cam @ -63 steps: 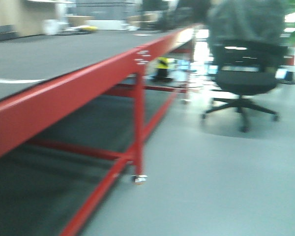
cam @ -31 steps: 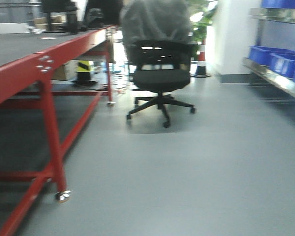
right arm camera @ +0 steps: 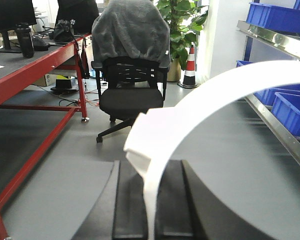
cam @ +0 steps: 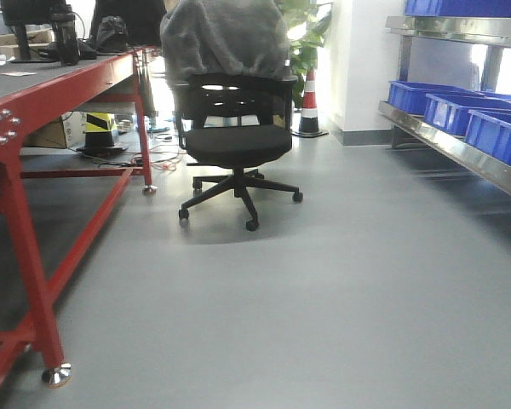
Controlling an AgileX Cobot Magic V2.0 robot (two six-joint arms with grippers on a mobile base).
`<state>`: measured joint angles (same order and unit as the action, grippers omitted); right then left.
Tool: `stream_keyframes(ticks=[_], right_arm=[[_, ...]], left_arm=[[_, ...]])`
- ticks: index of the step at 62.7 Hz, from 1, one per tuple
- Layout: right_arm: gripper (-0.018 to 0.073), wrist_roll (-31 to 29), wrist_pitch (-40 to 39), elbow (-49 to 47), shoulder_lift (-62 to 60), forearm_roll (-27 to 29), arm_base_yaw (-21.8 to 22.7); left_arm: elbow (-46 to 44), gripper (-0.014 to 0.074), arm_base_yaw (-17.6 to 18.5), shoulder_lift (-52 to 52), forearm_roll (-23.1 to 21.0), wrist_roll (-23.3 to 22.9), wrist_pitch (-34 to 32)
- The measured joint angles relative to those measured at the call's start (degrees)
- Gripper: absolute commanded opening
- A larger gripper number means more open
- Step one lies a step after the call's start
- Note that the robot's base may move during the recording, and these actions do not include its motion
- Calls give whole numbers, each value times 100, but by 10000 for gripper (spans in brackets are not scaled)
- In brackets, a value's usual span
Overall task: Grab PVC pipe and place in blue bin
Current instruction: 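Drive the base to the shelf of blue bins holding both pieces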
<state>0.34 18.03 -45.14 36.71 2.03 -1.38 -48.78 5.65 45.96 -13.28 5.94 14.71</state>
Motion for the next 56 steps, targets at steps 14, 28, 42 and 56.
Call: stream_keyframes(ticks=[14,28,42,56], right_arm=[[-167,0,0,0,0,0,0],[-167,0,0,0,0,0,0],[-167,0,0,0,0,0,0],[-167,0,0,0,0,0,0]], left_arm=[[0,-111,0,0,0,0,0],[0,-111,0,0,0,0,0],[0,-111,0,0,0,0,0],[0,-111,0,0,0,0,0]])
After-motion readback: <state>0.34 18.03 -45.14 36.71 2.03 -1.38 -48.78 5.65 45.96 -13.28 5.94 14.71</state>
